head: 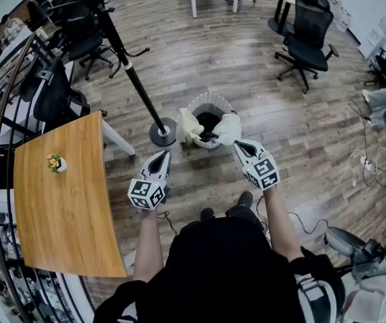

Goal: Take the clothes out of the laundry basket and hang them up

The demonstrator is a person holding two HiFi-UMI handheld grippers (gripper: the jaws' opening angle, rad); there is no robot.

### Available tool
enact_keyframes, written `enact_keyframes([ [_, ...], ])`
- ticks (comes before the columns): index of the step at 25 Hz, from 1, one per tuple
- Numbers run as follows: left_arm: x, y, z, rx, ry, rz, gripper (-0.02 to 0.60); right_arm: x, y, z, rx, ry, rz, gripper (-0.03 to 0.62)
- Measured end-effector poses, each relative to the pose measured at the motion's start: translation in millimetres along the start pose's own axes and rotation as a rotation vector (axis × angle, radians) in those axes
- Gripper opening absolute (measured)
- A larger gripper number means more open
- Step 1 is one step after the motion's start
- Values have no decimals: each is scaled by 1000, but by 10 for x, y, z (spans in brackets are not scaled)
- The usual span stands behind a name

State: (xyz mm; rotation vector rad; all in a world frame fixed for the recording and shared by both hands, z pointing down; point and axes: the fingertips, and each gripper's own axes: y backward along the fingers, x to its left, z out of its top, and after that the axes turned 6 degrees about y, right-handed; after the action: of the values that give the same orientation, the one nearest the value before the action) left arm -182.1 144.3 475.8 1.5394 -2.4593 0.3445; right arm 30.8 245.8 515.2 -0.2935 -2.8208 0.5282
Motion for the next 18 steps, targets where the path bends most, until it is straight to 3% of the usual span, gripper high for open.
enact_keyframes([
  [18,-17,31,-66,12,0,8,21,68,54,-42,1,-23,-12,7],
])
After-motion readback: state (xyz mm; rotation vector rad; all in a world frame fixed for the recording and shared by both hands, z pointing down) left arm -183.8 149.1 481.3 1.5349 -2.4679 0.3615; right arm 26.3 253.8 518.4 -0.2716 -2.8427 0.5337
